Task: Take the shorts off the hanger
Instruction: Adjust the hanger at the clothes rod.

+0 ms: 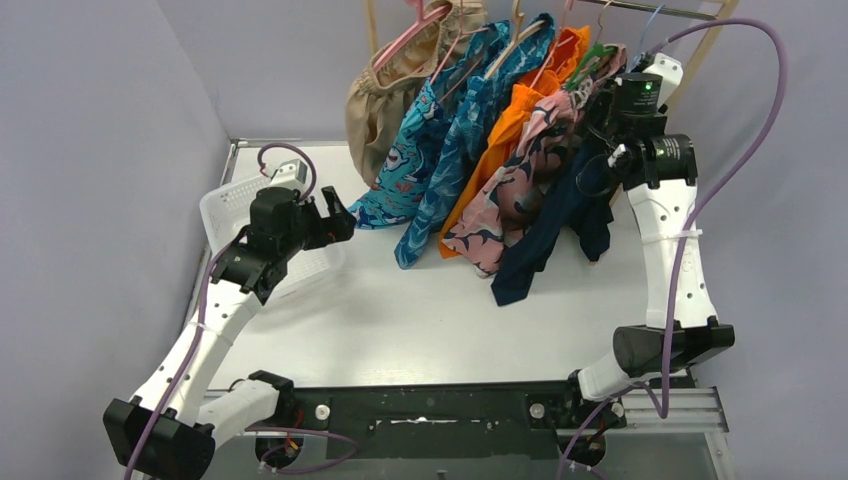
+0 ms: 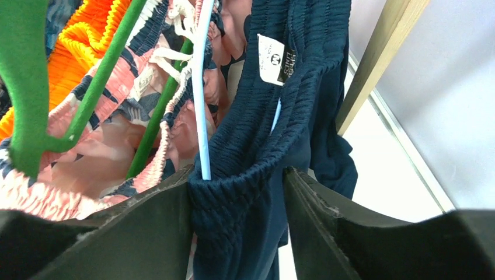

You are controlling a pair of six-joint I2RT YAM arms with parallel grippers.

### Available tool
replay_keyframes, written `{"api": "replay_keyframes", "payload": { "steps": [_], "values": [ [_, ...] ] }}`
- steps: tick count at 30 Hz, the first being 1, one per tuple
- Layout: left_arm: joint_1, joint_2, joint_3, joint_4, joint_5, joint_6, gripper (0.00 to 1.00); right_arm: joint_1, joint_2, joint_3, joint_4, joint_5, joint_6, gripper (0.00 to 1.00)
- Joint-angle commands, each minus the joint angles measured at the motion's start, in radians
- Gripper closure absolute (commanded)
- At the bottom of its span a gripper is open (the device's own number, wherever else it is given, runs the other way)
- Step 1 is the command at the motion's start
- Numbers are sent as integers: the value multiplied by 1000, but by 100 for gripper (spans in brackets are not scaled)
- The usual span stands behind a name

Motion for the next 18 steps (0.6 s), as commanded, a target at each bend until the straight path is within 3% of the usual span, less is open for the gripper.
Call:
{"api": "replay_keyframes", "payload": {
  "steps": [1,4,8,10,18],
  "values": [
    [-3,-31,9,58,29,6,8,-4,21,23,23,46,-46,51],
    [-3,-44,1,56,24,5,8,4,20,34,20,46,-66,80],
    [-3,-58,-6,60,22,2,8,15,-24,36,42,62,-83,96],
    [-3,-61,-6,61,23,2,8,18,-50,36,56,55,-94,100],
    [-2,-67,-20,84,38,-3,4,18,-122,33,108,24,-145,100]
  ]
}}
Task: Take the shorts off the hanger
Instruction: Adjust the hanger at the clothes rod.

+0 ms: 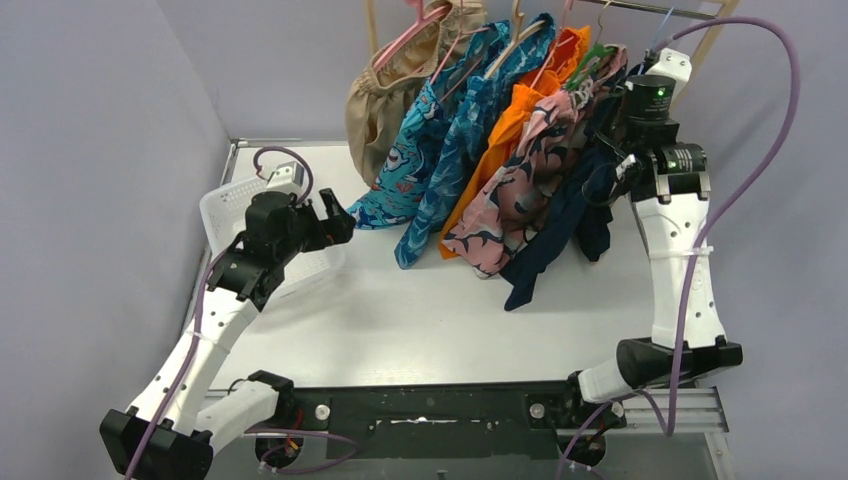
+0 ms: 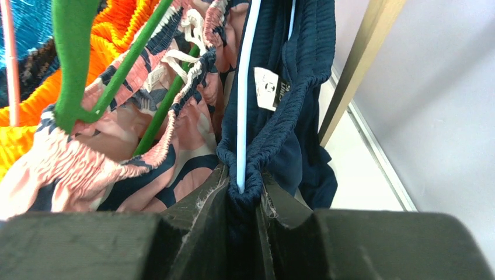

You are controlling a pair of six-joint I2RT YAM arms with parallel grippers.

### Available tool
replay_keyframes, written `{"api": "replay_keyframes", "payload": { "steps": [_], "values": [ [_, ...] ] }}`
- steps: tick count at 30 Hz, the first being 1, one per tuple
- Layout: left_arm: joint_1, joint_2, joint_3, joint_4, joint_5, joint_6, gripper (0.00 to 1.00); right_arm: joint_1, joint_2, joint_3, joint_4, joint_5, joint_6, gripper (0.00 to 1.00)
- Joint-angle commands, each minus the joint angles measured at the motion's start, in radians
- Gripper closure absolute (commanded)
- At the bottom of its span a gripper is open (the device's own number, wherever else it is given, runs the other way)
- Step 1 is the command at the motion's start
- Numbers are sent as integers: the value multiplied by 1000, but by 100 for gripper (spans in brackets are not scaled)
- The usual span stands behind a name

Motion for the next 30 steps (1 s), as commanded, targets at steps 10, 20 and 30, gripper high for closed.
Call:
{"api": "replay_keyframes", "payload": {
  "steps": [10,20,30],
  "values": [
    [1,-17,-8,88,33,-17,3,16,-144,-126,207,8,-175,100],
    [6,-2,-16,100,55,-29,3,-192,-189,-281,233,-303,-24,88],
    [15,3,-25,108,66,-24,3,-282,-112,-135,159,-441,-11,31]
  ]
}}
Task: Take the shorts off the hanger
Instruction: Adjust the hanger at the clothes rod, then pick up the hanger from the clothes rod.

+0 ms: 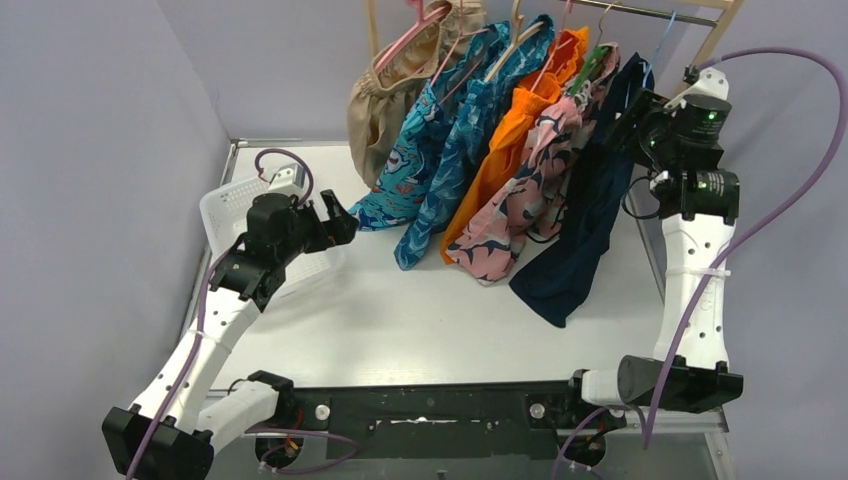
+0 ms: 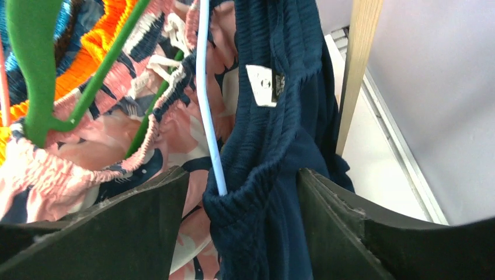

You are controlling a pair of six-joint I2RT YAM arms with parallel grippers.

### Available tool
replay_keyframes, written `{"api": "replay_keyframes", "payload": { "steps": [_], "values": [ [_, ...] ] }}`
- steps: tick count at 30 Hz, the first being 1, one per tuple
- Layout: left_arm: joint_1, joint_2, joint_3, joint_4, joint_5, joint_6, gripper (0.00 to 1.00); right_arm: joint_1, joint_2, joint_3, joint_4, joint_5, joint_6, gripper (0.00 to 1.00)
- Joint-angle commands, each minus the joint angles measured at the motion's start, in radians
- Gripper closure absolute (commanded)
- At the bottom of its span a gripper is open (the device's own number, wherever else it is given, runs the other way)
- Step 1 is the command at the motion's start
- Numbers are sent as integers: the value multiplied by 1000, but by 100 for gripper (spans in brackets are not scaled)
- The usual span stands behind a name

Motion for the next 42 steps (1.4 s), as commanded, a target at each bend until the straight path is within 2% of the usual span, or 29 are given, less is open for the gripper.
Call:
{"api": "replay_keyframes", "payload": {
  "steps": [1,6,11,19,26,32,38,42],
  "values": [
    [9,2,6,68,31,-1,3,-36,50,137,-24,-69,-5,29],
    [16,2,4,63,37,1,3,-62,114,258,-84,-66,-21,19],
    [24,5,-1,66,44,1,3,-63,178,366,-119,-73,-22,17],
    [33,11,1,61,57,1,3,-61,254,401,-76,-104,0,36],
    [41,2,-5,50,59,-5,3,-15,228,357,-2,-69,-25,77],
    [44,1,-6,59,78,-21,3,34,165,296,79,24,-99,100],
    [45,-3,-10,77,99,-40,3,29,18,7,391,105,-126,100],
    [44,-11,-20,86,97,-45,3,16,16,-1,480,33,-157,100]
  ]
}}
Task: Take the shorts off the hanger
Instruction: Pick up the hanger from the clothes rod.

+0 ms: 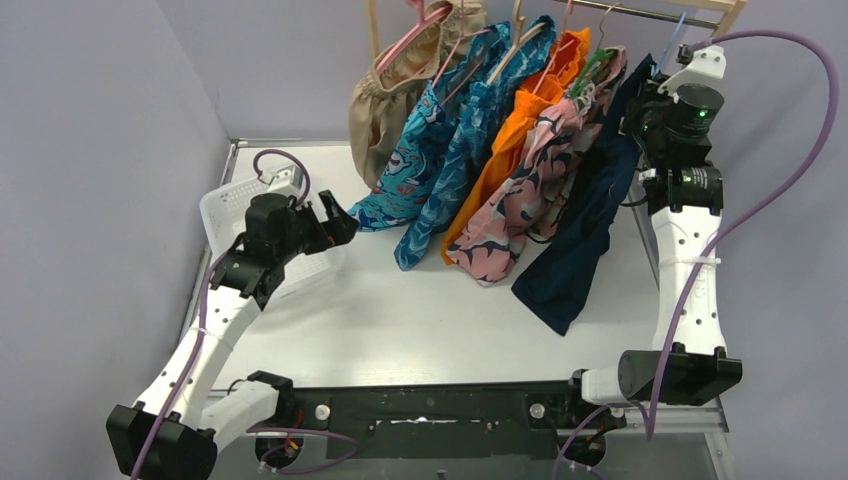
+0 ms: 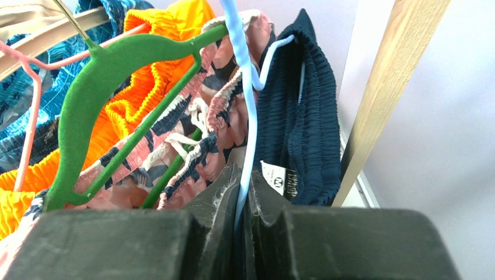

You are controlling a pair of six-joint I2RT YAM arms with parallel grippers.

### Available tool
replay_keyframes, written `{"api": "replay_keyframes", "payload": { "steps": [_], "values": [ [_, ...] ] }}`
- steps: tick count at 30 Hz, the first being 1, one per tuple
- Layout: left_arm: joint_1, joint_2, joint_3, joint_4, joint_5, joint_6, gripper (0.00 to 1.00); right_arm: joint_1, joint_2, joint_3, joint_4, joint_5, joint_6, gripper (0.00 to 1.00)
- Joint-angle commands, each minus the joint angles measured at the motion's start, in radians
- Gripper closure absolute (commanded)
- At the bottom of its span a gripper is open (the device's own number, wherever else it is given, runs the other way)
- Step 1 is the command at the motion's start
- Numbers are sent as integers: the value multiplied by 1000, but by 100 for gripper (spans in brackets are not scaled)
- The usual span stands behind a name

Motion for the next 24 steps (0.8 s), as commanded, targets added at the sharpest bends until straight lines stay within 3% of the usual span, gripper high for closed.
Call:
{"api": "replay_keyframes", "payload": {
  "steps": [1,16,24],
  "values": [
    [7,-24,-7,77,25,-15,3,-20,-32,20,217,-28,-50,100],
    [8,-29,-20,102,20,-15,3,-28,-126,-118,363,-165,-97,100],
    [10,-21,-21,117,31,-24,3,-28,-129,-40,314,-165,-127,100]
  ]
}}
